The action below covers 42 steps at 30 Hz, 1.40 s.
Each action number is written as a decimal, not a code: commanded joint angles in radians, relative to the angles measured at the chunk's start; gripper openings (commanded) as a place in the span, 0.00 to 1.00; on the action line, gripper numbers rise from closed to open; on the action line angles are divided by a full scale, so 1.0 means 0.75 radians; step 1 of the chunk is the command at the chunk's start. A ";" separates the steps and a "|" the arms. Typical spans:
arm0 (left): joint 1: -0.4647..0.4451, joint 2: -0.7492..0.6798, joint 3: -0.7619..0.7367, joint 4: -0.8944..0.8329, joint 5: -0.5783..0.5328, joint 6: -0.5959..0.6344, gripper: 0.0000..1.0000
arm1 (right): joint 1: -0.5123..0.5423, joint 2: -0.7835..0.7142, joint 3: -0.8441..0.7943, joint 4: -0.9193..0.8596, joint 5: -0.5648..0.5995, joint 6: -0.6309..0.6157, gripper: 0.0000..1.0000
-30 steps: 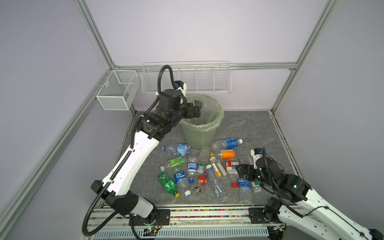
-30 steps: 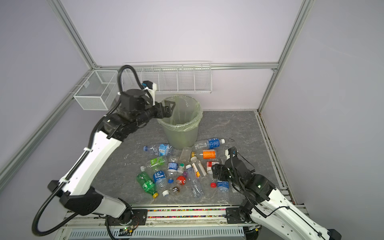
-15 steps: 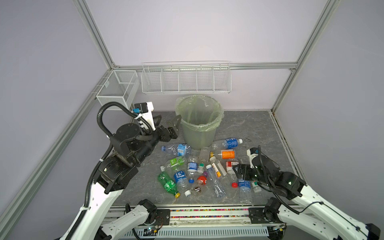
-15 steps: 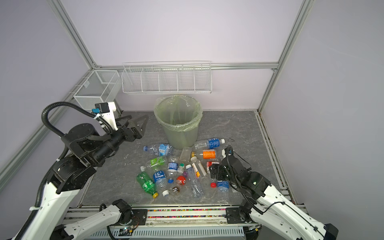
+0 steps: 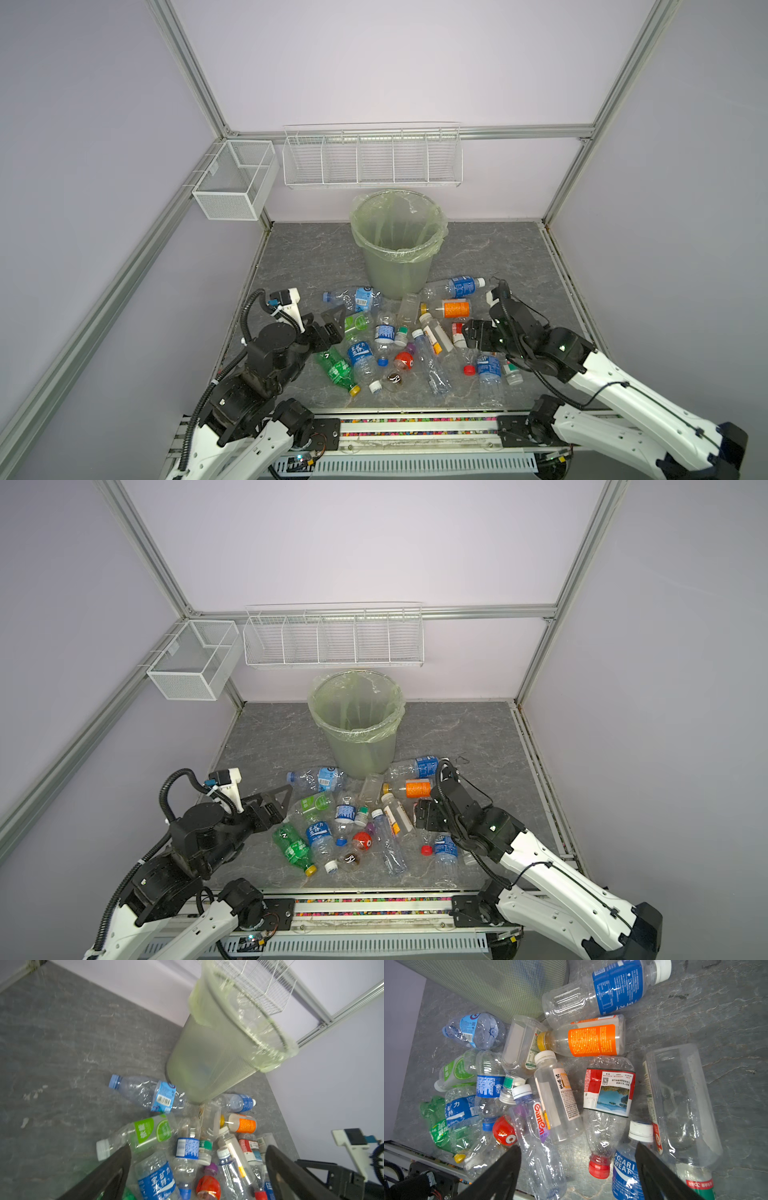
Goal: Throw the plastic bottles in the bin
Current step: 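Withdraw the left gripper toward the pile while the right gripper moves toward the wastebasket, then lower the right gripper and grasp the blue-labelled bottle beside the wastebasket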
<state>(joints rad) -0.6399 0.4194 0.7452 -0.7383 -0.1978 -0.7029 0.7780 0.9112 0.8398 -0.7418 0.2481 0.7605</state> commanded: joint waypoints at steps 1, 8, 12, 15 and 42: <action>-0.002 -0.062 -0.079 -0.042 0.071 -0.150 0.99 | -0.070 0.122 0.166 -0.058 0.013 0.055 0.89; -0.002 -0.097 -0.126 -0.096 0.119 -0.177 0.97 | -0.336 0.471 0.461 -0.204 -0.251 0.131 0.88; -0.003 -0.146 -0.122 -0.131 0.119 -0.173 0.97 | -0.439 0.636 0.582 -0.264 -0.347 0.240 0.88; -0.002 -0.189 -0.122 -0.149 0.130 -0.181 0.97 | -0.486 0.716 0.639 -0.273 -0.353 0.356 0.88; -0.002 -0.373 -0.061 -0.309 0.107 -0.199 0.97 | -0.585 1.359 1.041 -0.298 -0.278 1.045 0.90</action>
<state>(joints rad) -0.6399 0.1535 0.6716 -0.9268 -0.1043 -0.8371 0.3466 1.8980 1.6035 -0.9695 0.0448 1.4189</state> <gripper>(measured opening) 0.973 0.895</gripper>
